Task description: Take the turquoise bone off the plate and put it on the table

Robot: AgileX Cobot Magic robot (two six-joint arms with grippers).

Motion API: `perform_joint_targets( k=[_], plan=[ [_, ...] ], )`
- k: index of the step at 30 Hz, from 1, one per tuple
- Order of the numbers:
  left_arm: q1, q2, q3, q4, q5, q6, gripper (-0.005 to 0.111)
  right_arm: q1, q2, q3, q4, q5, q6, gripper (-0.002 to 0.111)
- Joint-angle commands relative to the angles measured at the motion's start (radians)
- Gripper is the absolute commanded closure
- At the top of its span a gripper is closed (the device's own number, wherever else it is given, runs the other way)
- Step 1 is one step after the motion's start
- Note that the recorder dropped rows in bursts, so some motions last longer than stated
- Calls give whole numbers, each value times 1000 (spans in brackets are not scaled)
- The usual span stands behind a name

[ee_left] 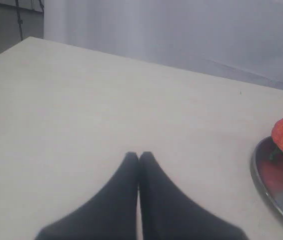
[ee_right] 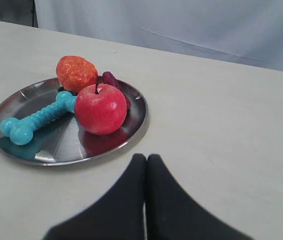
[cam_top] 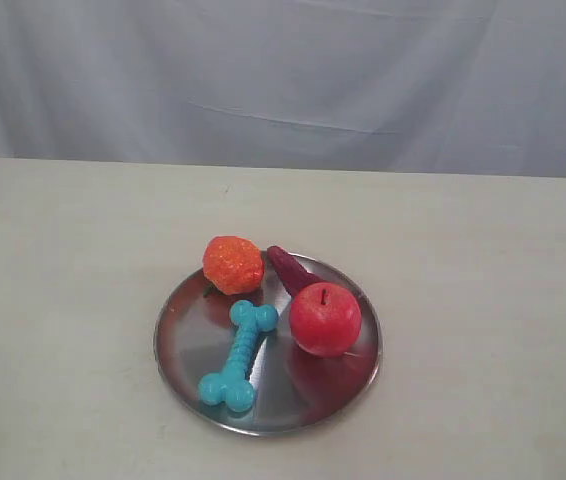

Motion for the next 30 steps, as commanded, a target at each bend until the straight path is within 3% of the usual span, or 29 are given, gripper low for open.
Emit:
perform_joint_targets(
  k=[1, 25, 30],
  plan=[
    [-5, -1, 3, 1, -5, -2, 107, -6, -6, 3, 0, -6, -4, 109],
    [-5, -1, 3, 1, -5, -2, 107, -6, -6, 3, 0, 12, -4, 109],
    [-5, -1, 3, 1, -5, -2, 107, -6, -6, -104, 0, 78, -4, 109]
  ],
)
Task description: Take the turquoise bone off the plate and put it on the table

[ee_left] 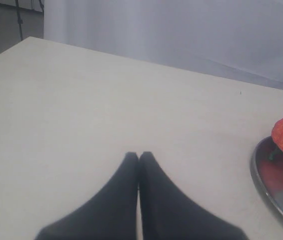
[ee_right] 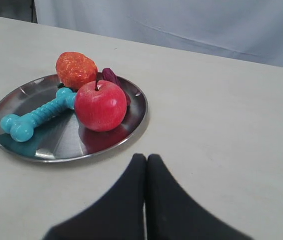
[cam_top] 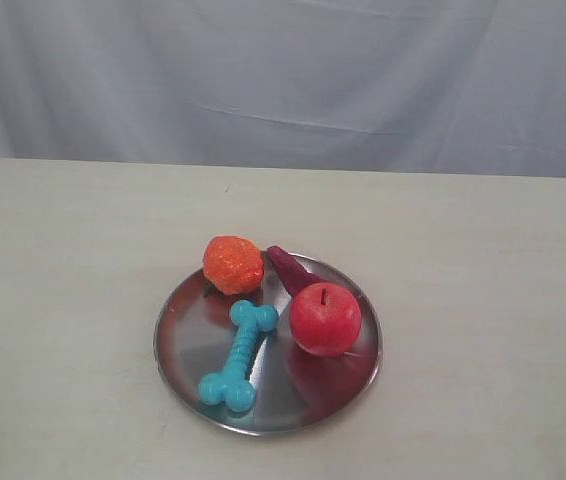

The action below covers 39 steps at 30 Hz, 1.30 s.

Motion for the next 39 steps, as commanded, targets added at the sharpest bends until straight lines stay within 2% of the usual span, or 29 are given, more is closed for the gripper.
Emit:
perform_joint_targets(
  k=[1, 5, 10, 21, 26, 30, 39],
  plan=[
    [-5, -1, 3, 1, -5, -2, 107, -6, -6, -113, 0, 49, -4, 109],
    [-5, -1, 3, 1, -5, -2, 107, -6, 15, -281, 37, 56, -4, 109],
    [-5, -1, 3, 1, -5, -2, 107, -6, 197, -462, 37, 56, -4, 109],
    [-5, -1, 3, 1, -5, -2, 107, 8, 559, -524, 37, 95, 102, 109],
    [-5, -1, 3, 1, -5, -2, 107, 84, 715, -604, 37, 184, 105, 109],
    [-5, -1, 3, 1, -5, -2, 107, 184, 888, -746, 33, 288, 132, 109],
    [-5, -1, 3, 1, -5, -2, 107, 310, 1253, -1000, 33, 292, 274, 109]
  ],
)
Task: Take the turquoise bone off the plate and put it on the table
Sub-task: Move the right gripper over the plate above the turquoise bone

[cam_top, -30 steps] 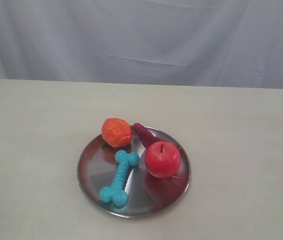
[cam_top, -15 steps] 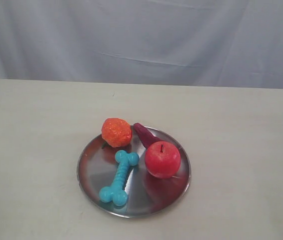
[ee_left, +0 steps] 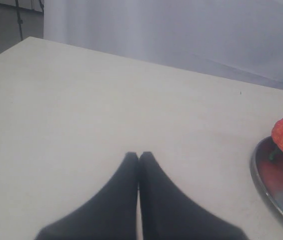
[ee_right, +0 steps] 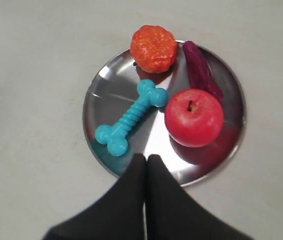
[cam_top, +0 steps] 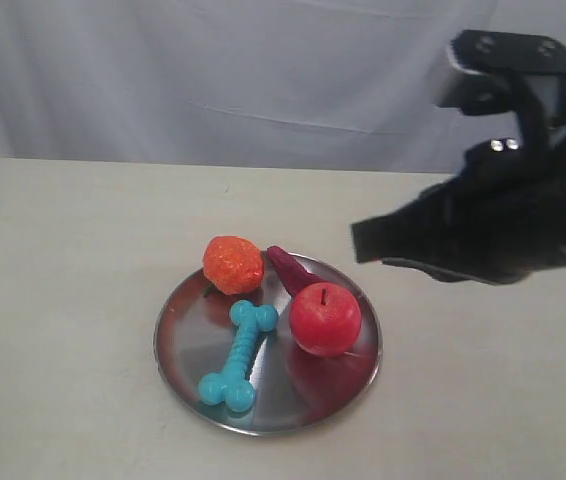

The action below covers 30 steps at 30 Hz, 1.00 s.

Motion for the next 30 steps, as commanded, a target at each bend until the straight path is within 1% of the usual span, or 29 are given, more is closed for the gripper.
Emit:
perform_joint_targets(
  k=[1, 6, 12, 13, 16, 18, 19, 21, 22, 24, 27, 30],
  plan=[
    [-5, -1, 3, 1, -5, -2, 107, 43, 163, -104, -1, 6, 52, 109],
    [-5, -1, 3, 1, -5, -2, 107, 63, 336, -164, -13, -16, 82, 109],
    [-5, -1, 3, 1, -5, -2, 107, 63, 488, -168, -13, -136, 95, 109],
    [-5, -1, 3, 1, -5, -2, 107, 63, 533, -170, -13, -184, 116, 109],
    [-5, -1, 3, 1, -5, -2, 107, 65, 619, -214, -19, -209, 151, 109],
    [-5, -1, 3, 1, -5, -2, 107, 79, 668, -267, -41, -193, 191, 109],
    [-5, -1, 3, 1, -5, -2, 107, 93, 703, -309, -89, -175, 249, 109],
    [-5, -1, 3, 1, -5, -2, 107, 109, 766, -389, -201, -73, 355, 109],
    [-5, -1, 3, 1, -5, -2, 107, 124, 805, -446, -247, 18, 395, 109],
    [-5, -1, 3, 1, -5, -2, 107, 151, 848, -515, -295, 107, 403, 109],
    [-5, -1, 3, 1, -5, -2, 107, 165, 870, -536, -291, 92, 480, 108],
    [-5, -1, 3, 1, -5, -2, 107, 165, 870, -536, -273, 90, 496, 108]
  ],
)
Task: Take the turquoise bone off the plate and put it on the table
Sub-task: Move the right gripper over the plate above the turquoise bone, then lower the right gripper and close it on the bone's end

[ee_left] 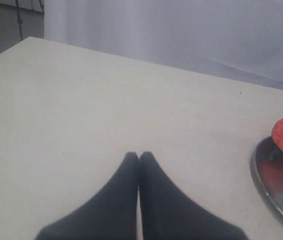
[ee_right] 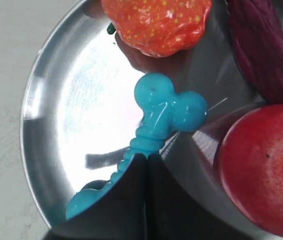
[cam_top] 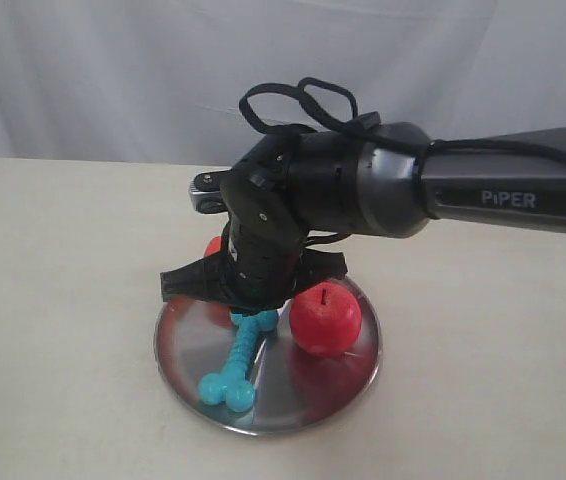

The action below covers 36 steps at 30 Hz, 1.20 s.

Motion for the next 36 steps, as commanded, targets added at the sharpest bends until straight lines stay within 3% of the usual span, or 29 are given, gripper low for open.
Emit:
perform_joint_targets(
  k=[1, 13, 15, 19, 22, 36],
  plan=[
    [-5, -1, 3, 1, -5, -2, 107, -1, 3, -8, 3, 6, 23, 108],
    [-5, -1, 3, 1, -5, -2, 107, -1, 7, -8, 10, 10, 21, 106],
    [-5, -1, 3, 1, -5, -2, 107, -1, 6, -6, 17, 10, 21, 95],
    [-5, -1, 3, 1, -5, -2, 107, -1, 6, -6, 26, 8, 25, 59],
    [-5, -1, 3, 1, -5, -2, 107, -1, 6, -6, 26, 7, 30, 45],
    [-5, -1, 3, 1, -5, -2, 107, -1, 31, -6, 29, 6, 67, 43]
  ],
)
